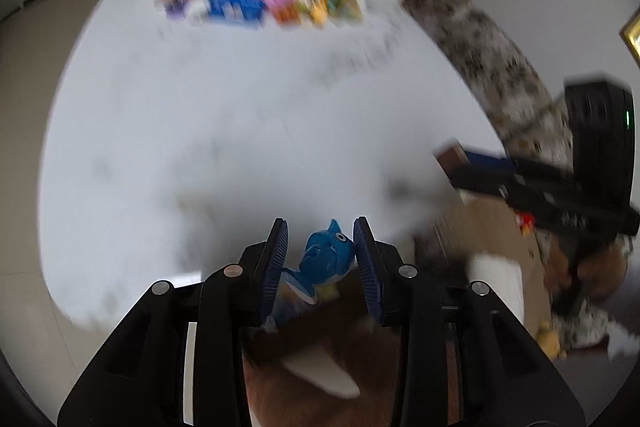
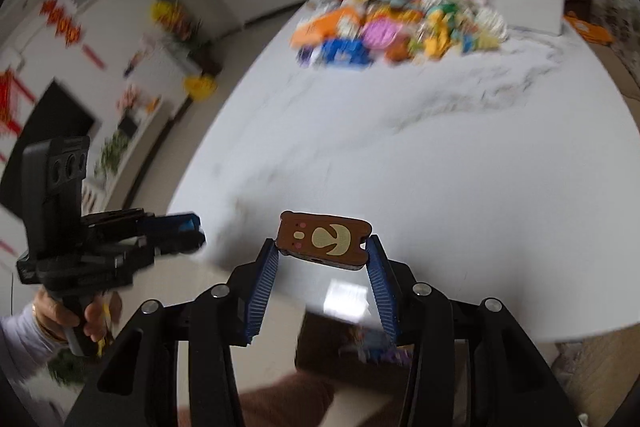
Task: Collect trash
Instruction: 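Carry the biscuit item and shark toy into the cardboard box and release them, then grasp the blue Deegeo packet with the right tool while the left tool grasps the crumpled wrapper, then carry the blue packet and crumpled wrapper into the cardboard box and release them, then grasp the pink cat-face rattle with the right tool while the left tool grasps a white tissue, then carry the pink rattle and white tissue toward the cardboard box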
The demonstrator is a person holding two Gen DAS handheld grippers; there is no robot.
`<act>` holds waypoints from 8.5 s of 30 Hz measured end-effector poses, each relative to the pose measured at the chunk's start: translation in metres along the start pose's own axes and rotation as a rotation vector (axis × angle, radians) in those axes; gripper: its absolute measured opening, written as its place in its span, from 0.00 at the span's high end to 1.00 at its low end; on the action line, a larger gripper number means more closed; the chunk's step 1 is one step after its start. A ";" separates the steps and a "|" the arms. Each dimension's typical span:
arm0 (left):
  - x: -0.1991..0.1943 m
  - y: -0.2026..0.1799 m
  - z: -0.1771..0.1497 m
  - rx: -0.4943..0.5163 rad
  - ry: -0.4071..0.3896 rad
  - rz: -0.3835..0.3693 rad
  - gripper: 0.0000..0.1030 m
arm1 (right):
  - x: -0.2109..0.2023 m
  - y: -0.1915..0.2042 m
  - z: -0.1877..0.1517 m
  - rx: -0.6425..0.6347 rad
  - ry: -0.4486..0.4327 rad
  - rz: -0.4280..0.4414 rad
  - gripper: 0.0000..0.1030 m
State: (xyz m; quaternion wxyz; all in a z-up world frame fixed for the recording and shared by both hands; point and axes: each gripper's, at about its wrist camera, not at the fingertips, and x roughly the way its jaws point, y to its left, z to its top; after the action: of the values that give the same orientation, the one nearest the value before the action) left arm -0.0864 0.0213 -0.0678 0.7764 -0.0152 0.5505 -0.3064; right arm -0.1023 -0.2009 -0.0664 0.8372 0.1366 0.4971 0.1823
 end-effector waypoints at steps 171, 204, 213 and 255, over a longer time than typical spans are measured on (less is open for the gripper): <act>0.053 -0.006 -0.043 -0.012 0.068 0.040 0.17 | 0.043 -0.023 0.074 -0.138 -0.095 -0.058 0.14; 0.045 0.093 0.054 -0.250 -0.092 0.212 0.17 | 0.090 -0.006 0.168 -0.407 0.026 -0.256 0.44; 0.097 0.103 0.160 -0.213 -0.173 0.317 0.17 | 0.011 -0.057 0.070 0.002 -0.091 -0.196 0.44; 0.047 0.028 0.011 -0.082 0.020 -0.005 0.88 | 0.045 -0.079 -0.013 -0.016 0.119 -0.122 0.97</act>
State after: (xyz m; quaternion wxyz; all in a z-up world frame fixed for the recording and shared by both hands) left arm -0.0539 0.0172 -0.1134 0.7688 -0.0451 0.5704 -0.2857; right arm -0.0806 -0.2515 -0.1402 0.8169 0.0883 0.5518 0.1430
